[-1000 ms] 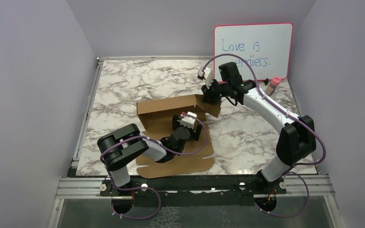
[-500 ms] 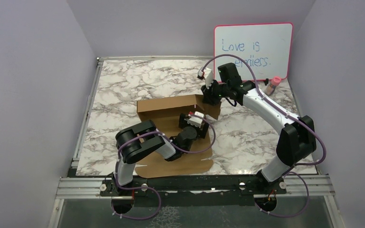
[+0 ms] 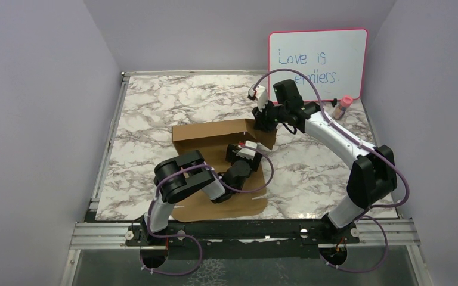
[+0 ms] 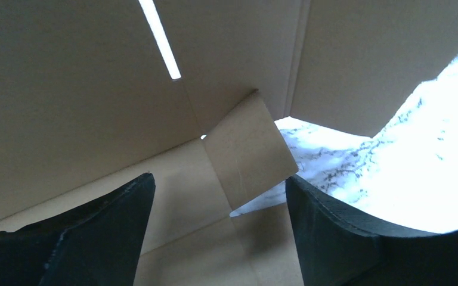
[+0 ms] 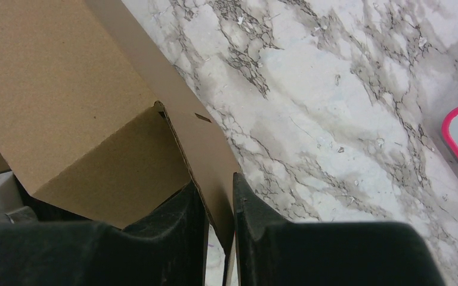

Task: Fold the paper box

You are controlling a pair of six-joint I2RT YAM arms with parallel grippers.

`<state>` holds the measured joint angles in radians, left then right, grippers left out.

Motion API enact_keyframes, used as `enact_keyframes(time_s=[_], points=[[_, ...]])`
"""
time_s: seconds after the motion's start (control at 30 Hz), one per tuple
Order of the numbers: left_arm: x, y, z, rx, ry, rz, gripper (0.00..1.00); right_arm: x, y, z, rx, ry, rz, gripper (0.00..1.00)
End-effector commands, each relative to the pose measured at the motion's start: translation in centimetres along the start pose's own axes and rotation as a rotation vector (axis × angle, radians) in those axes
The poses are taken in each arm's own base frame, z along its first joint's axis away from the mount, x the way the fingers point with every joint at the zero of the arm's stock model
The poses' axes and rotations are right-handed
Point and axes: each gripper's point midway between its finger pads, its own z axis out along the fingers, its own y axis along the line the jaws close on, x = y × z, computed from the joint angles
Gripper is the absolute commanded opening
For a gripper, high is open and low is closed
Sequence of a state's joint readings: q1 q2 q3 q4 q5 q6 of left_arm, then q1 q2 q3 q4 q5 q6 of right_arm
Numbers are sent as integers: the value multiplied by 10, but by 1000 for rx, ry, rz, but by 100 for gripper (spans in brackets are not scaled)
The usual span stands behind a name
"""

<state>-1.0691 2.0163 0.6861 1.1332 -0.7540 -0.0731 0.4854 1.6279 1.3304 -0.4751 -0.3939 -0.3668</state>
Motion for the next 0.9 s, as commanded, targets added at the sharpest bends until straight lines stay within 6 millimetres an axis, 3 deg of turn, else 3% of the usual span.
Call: enact_keyframes(time_s=[0.0,0.17,0.5,0.7,0.87], points=[[-14,19,-2,-111,-71,-67,78,-8,-1,-6,32,-32,-14,25],[-16,29,-9,-127,-103,-120,71,-5,-2,-3,34,-20,-11,25],[-10,46,-12,-133,-97,-222,71,-14,4,-5,3,-61,7,29],[-2,43,-10,-98,-74,-227,70,-32,9,-16,0,-134,33,41],[5,44,-11,-71,-50,-244,70,-51,6,-42,60,-234,7,57]])
